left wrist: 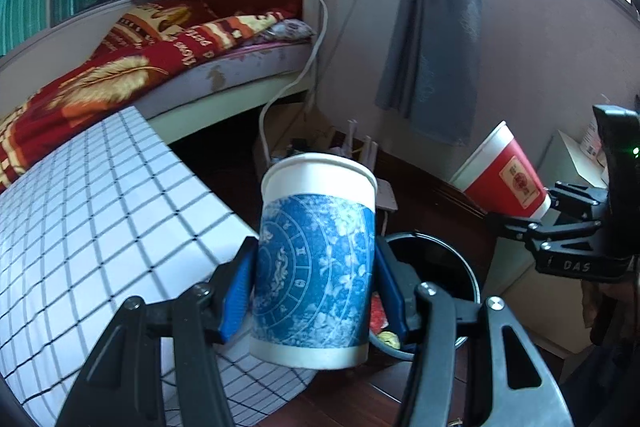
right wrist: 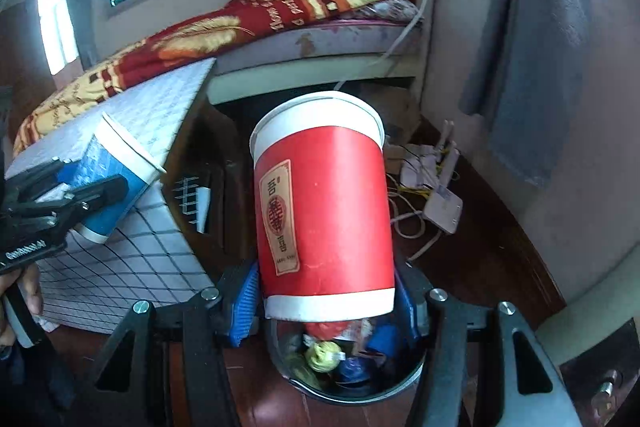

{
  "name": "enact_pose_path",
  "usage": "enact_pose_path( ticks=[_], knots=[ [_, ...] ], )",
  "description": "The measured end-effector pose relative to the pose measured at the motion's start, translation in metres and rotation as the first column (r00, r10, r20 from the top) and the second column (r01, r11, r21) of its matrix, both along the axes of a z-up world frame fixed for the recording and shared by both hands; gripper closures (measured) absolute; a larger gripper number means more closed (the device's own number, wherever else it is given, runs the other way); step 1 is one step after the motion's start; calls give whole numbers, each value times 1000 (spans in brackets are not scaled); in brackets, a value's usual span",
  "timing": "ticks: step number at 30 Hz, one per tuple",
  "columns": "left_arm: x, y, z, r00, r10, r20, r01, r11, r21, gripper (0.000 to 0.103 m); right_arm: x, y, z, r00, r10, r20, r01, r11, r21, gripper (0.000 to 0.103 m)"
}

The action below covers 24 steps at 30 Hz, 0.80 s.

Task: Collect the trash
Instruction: 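Carry blue and red cups over the black bin and open both tools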

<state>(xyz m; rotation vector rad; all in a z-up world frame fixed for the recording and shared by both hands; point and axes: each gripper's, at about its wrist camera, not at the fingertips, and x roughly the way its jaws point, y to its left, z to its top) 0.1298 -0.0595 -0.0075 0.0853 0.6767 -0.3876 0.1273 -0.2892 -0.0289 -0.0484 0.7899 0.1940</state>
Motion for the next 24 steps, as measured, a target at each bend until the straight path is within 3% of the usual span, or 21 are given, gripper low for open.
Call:
enact_pose_path(
  ticks=[15,24],
  knots=[
    [5,-62,-41,987,-130,-92,130,991,1,46,-8,-43,-44,995,-50,-82,45,997,-61,44],
    [13,-92,-77,960,-208,-190,214,977,15,46,-9,-58,-87,983,-35,-180,21,996,-82,44]
  ],
)
